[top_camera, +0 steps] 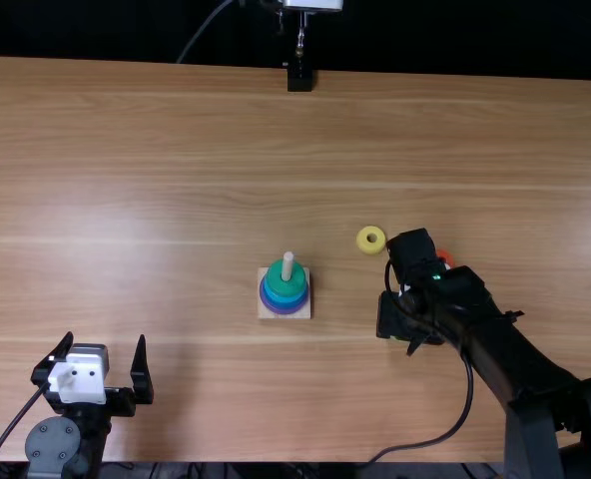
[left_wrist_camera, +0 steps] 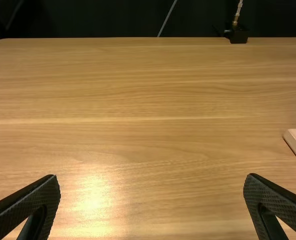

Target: Build the Hanoi tower: stack the rings onto the peg from bottom to top in this color order: purple, dark blue, light blue, dark green, light green, yellow, orange.

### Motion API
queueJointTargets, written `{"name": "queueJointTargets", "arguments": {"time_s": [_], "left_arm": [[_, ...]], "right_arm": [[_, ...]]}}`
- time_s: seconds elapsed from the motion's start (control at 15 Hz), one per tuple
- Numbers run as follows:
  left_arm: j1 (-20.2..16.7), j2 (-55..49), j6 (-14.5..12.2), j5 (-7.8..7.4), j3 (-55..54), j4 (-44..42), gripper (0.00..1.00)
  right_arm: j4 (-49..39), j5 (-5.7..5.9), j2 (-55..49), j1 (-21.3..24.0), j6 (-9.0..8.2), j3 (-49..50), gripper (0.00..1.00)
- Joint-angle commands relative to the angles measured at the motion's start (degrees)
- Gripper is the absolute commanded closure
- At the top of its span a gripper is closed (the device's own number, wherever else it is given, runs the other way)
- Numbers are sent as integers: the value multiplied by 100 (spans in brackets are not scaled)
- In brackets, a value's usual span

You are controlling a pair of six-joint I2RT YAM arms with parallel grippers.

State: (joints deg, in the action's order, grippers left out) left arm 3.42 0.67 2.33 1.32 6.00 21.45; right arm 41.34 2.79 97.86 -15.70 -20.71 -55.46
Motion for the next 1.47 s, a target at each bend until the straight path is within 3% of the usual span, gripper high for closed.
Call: {"name": "queueJointTargets", "arguments": {"time_s": [0.0, 0.2, 0.27, 0.33, 0.47, 0.53, 0.6, 0.73, 1.07, 1.4], "left_arm": [[62, -67, -22, -27, -600, 439, 0], [62, -67, -22, -27, -600, 439, 0], [62, -67, -22, -27, -600, 439, 0], [62, -67, -22, -27, -600, 439, 0], [62, -67, -22, -27, -600, 439, 0], [62, -67, -22, -27, -600, 439, 0], [62, -67, -22, -27, -600, 439, 0], [62, -67, -22, -27, -600, 439, 0], [62, -67, -22, -27, -600, 439, 0], [62, -67, -22, -27, -600, 439, 0]], "right_arm": [[-15, 122, -189, -126, -123, 62, 100], [-4, 112, -637, -117, 4, -44, 100], [6, 90, -778, -126, 162, -237, 100], [6, 90, -909, -126, 552, -448, 100], [80, 69, -1059, -126, 1533, -914, 100], [91, 59, -1085, -126, 1818, -1169, 100], [112, 59, -1085, -126, 1944, -1441, 100], [460, -26, -1076, -381, 1997, -2127, 100], [2200, -110, -918, -1479, 1997, -3858, 100], [3360, -142, 57, -1980, 2081, -5133, 100]]}}
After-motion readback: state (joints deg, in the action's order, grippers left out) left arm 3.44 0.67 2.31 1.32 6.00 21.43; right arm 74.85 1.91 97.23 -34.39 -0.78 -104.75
